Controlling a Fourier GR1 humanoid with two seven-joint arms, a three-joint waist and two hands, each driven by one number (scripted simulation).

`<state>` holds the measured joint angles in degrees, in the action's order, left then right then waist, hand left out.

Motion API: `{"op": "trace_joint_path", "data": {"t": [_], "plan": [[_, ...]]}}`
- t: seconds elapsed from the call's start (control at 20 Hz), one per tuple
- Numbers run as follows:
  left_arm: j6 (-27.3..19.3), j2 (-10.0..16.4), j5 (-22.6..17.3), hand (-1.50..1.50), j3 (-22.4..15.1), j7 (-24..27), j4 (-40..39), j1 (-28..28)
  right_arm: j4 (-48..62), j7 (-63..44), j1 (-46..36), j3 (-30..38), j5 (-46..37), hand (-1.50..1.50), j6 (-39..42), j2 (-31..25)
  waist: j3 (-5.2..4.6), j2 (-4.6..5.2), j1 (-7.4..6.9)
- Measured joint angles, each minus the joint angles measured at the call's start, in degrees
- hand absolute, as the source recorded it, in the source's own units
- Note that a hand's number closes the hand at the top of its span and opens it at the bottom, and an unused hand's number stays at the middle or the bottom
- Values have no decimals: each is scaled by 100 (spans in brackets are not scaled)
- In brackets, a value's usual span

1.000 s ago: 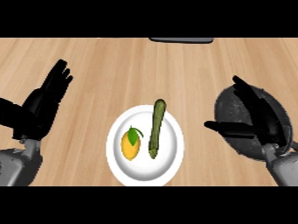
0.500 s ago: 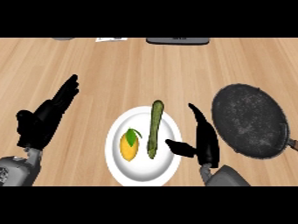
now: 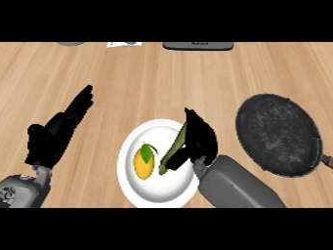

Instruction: Pick the lemon from the plate and place it in the pan

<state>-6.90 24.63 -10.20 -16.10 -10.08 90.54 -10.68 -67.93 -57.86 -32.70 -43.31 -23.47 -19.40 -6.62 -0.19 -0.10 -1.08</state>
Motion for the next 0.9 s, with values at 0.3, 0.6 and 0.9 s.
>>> {"op": "trace_joint_path", "data": {"t": [0.3,0.6,0.9], "plan": [[-3,-80,81,0,-66,36,20,25,410,-654,-887,238,1015,-150,1483,436,4,21,-81],[88,-131,108,0,-27,69,-124,-130,956,-886,-1611,178,2195,-150,2008,554,8,45,-150],[130,-150,115,0,69,18,-170,-177,1358,-1080,-2139,-233,2843,-150,2165,569,10,29,-136]]}}
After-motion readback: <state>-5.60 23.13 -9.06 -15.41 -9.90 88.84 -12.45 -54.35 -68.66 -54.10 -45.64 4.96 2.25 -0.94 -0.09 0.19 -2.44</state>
